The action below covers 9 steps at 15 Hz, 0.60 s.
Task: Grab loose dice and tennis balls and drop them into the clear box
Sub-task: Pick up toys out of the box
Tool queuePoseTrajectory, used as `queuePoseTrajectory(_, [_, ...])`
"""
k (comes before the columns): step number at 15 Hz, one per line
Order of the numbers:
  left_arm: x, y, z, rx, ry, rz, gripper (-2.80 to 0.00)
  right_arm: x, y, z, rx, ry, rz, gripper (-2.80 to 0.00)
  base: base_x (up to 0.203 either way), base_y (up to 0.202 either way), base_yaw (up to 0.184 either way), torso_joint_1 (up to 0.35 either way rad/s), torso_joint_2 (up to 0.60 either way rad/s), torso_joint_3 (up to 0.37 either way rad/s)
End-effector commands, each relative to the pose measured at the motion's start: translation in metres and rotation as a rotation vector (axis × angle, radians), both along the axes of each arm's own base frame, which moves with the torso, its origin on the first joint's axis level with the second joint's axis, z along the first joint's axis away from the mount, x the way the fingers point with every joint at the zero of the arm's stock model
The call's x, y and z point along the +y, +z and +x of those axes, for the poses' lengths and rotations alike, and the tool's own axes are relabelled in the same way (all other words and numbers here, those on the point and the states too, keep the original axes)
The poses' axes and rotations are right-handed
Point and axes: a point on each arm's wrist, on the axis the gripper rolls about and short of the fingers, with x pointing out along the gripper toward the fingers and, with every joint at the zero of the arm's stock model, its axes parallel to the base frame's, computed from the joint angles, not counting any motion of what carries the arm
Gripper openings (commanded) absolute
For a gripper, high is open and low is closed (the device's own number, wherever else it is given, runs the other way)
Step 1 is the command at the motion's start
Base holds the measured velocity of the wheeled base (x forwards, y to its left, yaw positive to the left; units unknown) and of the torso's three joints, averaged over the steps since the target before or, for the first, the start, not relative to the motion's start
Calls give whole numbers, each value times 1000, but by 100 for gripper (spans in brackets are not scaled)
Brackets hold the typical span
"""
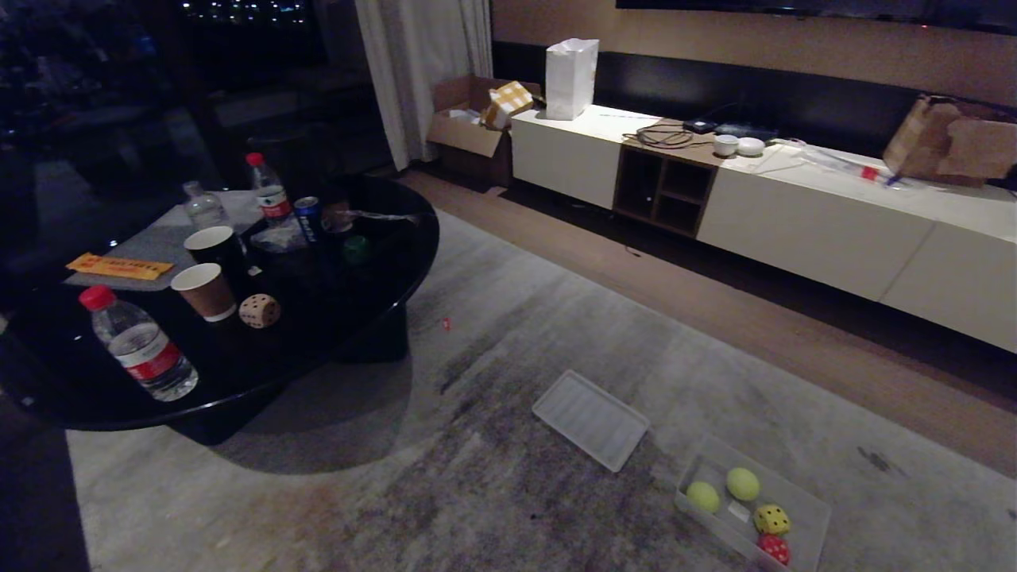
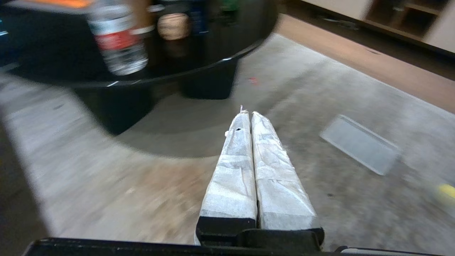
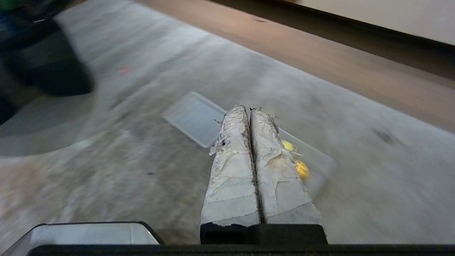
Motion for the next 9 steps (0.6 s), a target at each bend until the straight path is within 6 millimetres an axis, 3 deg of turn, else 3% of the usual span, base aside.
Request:
queuePoseTrajectory(1, [0,0,0,3,2,0,-280,0,0,0,3,2,1,-280,2,-9,170,2,-2,9])
queuePoseTrajectory(9, [0,0,0,3,2,0,-280,0,0,0,1,0,1,-280,-1,-8,164,2,3,3])
